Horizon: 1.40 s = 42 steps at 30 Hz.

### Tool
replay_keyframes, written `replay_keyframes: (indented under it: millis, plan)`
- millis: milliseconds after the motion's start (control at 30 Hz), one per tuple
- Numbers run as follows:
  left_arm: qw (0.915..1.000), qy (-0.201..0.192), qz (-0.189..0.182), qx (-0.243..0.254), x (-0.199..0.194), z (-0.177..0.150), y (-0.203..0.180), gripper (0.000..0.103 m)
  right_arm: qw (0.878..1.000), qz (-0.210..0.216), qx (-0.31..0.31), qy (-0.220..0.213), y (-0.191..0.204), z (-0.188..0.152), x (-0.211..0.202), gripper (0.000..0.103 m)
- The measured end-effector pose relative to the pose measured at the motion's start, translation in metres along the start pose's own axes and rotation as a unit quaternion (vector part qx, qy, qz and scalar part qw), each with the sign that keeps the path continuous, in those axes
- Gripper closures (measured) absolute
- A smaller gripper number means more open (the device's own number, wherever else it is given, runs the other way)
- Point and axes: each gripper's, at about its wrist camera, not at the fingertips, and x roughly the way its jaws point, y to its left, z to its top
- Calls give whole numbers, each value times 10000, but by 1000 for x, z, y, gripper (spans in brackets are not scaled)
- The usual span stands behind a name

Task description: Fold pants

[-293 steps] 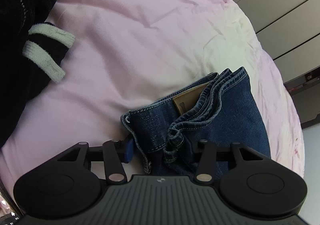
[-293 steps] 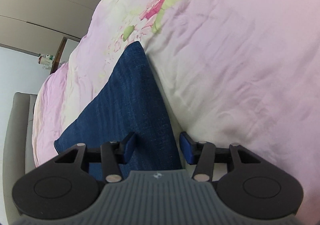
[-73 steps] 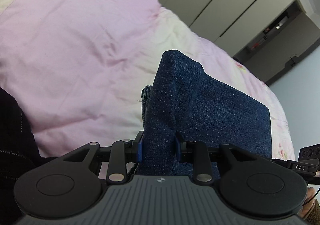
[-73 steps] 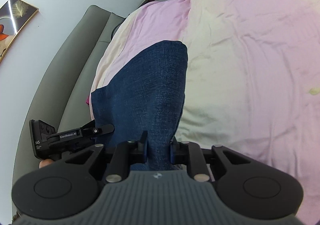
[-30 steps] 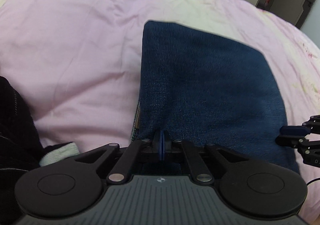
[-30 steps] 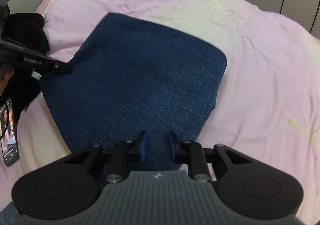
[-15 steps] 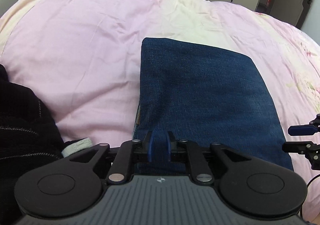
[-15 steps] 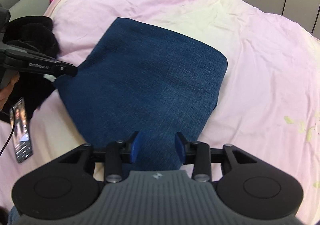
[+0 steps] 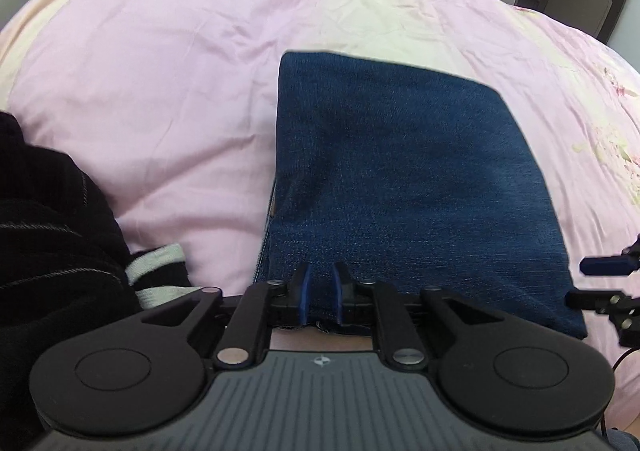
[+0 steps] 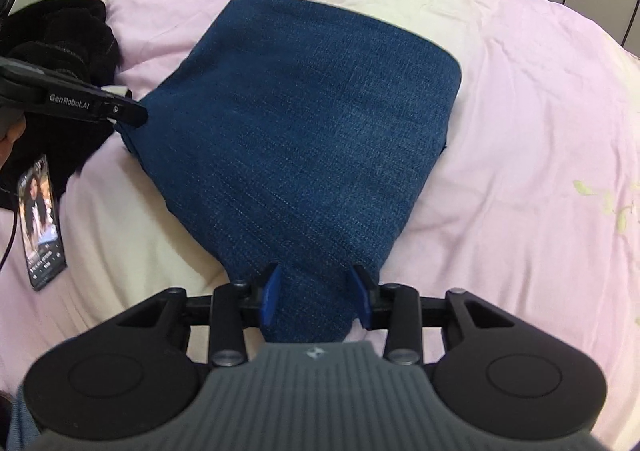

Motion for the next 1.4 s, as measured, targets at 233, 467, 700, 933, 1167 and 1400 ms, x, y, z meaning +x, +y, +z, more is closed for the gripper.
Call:
replay_keyframes:
  millis: [233,467,700,933,1167,1400]
  plan:
    - [9940,-1066,183,-136,-106,2,-12,78,9946,-131,281,-992,-7,14,-94,52]
    - [9713,-2290,422,-495,-214,-22,-46,38,9723,-483,357,-2259,8,-10,-209,20]
    - [9541,-2812,1026,-67,-248,-68,-115,16,9361,-1237,448,-3263,32,-69,-269,5]
    - [9598,-2715,671,-248,-231,-109,-144,16,9231,-1562,683,-3447,46,-120,-273,5]
    - [9745,-2108,738,-232,-206,-136,-149,16,9379,-1497,897,-2998,45,-152,-238,5]
    - [9804,-1830,712,-183,-196,-143,-160,16,9475,-1398,1080,-2664,44,-165,-220,5]
